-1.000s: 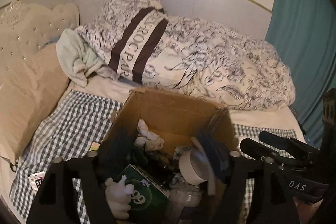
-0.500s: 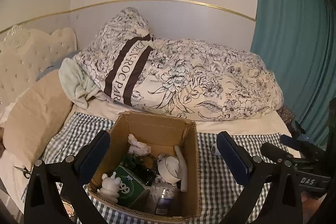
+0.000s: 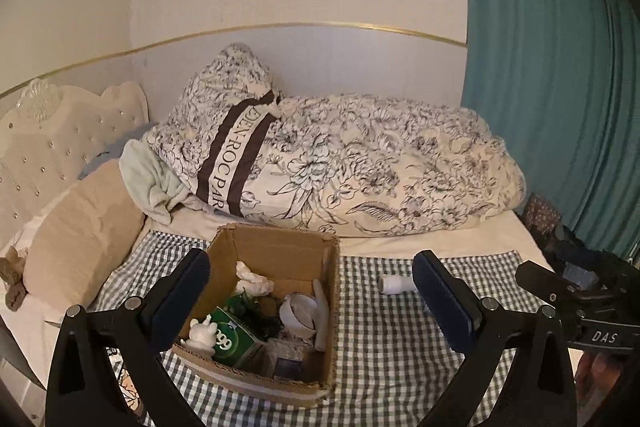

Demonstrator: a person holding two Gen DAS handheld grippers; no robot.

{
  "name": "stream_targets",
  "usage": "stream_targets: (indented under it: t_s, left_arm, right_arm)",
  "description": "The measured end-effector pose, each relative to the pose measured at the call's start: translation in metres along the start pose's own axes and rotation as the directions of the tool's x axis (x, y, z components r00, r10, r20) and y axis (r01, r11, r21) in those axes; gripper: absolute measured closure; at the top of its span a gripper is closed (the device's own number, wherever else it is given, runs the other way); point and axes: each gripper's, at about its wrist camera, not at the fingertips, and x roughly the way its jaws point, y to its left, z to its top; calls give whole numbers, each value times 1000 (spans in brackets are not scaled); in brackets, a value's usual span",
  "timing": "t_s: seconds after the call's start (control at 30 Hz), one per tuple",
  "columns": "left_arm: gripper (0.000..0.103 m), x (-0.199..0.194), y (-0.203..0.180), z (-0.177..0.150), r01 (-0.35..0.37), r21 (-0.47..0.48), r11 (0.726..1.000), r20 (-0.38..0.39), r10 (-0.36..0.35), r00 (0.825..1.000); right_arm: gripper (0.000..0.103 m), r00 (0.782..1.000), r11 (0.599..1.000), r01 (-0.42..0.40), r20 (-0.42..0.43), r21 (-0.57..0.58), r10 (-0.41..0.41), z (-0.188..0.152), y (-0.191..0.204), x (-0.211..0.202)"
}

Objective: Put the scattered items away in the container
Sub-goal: 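Withdraw both grippers from the box and move toward the bottle and tissue pack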

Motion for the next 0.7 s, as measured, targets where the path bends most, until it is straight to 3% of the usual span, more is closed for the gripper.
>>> stream_targets:
  t_s: [0.33,0.7]
  left_arm:
    - [0,-33,-26,-9,41,0,999,25,-41,999]
    - [0,-24,-76,-20,65,47,997,-3,-65,998]
  right_arm:
    - [0,999,999,38,33,-32,-37,-13,-14,-47]
    - [0,998,998,55,18,-24,-55,-30,-50,-60]
